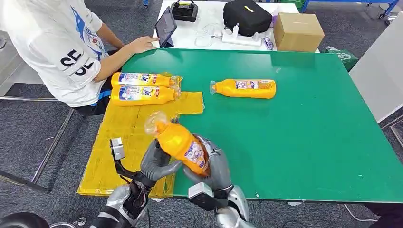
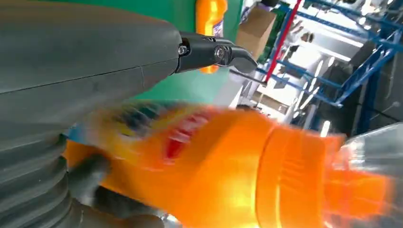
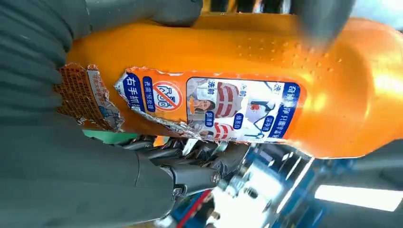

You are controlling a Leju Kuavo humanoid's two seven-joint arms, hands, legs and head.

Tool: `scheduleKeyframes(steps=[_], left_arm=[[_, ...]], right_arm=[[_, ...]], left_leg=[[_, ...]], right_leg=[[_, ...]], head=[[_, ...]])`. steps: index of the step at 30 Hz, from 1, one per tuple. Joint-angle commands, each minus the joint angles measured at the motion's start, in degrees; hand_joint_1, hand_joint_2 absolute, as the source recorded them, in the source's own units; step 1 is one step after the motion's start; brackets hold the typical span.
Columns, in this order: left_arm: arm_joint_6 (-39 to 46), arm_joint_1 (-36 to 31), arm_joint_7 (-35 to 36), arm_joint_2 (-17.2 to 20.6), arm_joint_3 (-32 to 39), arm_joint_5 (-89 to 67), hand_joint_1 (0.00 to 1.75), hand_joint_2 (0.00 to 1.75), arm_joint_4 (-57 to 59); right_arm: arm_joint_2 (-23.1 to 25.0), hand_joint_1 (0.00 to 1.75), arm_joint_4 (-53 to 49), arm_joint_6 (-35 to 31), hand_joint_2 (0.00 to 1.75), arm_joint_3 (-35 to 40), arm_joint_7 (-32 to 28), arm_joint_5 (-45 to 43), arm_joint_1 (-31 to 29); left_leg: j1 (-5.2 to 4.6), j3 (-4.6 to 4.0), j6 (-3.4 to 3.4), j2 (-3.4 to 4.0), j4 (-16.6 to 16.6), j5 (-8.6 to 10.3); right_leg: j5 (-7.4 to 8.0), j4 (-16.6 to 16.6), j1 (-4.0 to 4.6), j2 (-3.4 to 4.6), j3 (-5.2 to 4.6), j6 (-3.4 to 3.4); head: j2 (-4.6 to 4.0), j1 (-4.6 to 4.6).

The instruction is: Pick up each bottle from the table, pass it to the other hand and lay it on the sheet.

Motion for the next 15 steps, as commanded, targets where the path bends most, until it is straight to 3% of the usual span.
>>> scheduleKeyframes(steps=[1,2,6,15], left_arm=[[-1.22,-3.70,0.00,1.73,-3.35,0.75,0.00,1.75,7.50],[-1.59,-3.78,0.01,1.75,-3.43,1.17,0.00,1.75,7.56],[-4.84,-3.71,0.84,2.29,-3.47,4.56,0.00,1.75,6.99],[-4.44,-3.53,1.21,3.00,-4.25,4.49,0.00,1.75,6.07]], right_arm=[[2.59,1.75,16.19,2.42,1.75,7.81,-0.20,1.90,-6.99],[2.97,1.75,17.98,2.89,1.75,8.23,-0.20,2.15,-7.15],[3.66,1.75,23.08,3.68,1.75,9.60,-0.20,0.88,-7.64],[3.91,1.75,25.20,3.13,1.75,8.99,-0.20,-0.10,-8.63]], left_leg=[[0.03,0.23,-0.04,0.10,-0.07,-0.04],[0.11,0.51,-0.09,0.19,-0.07,-0.15],[0.07,0.26,-0.06,0.04,-0.07,-0.05],[0.07,0.25,-0.05,-0.03,-0.03,-0.08]], right_leg=[[0.00,-0.09,0.04,0.05,0.21,-0.08],[-0.07,-0.13,0.14,0.08,0.50,-0.17],[-0.03,-0.11,0.08,-0.02,0.27,-0.09],[-0.08,-0.08,0.08,-0.11,0.25,-0.09]], head=[[0.00,-0.02],[0.00,0.00],[0.00,0.00],[0.00,-0.02]])
